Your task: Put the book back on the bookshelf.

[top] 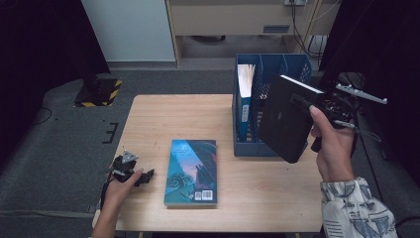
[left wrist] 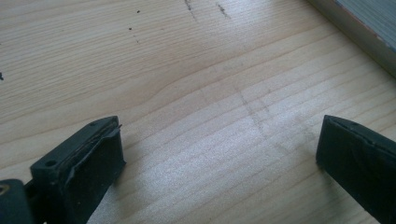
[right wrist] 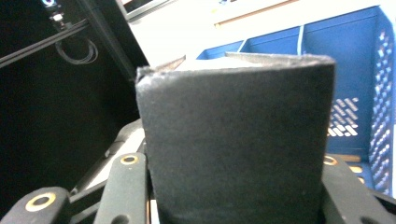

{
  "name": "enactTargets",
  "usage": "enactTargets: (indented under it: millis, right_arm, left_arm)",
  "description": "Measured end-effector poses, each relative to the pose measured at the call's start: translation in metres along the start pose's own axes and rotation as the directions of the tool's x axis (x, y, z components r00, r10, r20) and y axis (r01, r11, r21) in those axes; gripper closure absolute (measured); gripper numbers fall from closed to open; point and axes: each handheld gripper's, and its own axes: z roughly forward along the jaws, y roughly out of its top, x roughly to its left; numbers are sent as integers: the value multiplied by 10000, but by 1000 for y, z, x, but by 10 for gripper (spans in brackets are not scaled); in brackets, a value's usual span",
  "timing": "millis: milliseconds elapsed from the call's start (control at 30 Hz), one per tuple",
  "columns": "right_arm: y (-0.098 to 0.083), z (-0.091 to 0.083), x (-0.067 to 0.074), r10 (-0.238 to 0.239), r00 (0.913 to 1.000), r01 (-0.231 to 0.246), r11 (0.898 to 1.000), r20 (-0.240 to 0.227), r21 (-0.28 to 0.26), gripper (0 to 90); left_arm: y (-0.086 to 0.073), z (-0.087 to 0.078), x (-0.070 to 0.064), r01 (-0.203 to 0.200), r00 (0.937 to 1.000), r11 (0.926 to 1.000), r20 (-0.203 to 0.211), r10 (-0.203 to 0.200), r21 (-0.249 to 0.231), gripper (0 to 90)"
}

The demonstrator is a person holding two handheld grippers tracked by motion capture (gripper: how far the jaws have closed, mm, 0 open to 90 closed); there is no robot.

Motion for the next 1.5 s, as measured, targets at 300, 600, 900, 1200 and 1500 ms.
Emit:
enactTargets:
  millis: [300,600,900,1200,1500]
  right_arm:
    - [9,11,-10,-69,9987,67,10000,501,31,521]
    - [16,18,-24,3,9963,7,9999,857,-116,522]
    - [23,21,-37,-6,9902,22,9999,1396,-110,522]
    - [25,25,-52,-198,9824,180,9998,1857,113,522]
    - [25,33,-71,-449,9690,404,9989,2428,232,522]
  left_arm:
    - [0,0,0,4,10000,10000,6,-4,-4,0]
    - [0,0,0,1,10000,10000,6,-1,-2,0]
    - [0,0,0,-2,10000,10000,8,2,-1,0]
    - [0,0,0,-6,10000,10000,12,6,0,0]
    - [0,0,0,-12,10000,10000,10,12,-1,0]
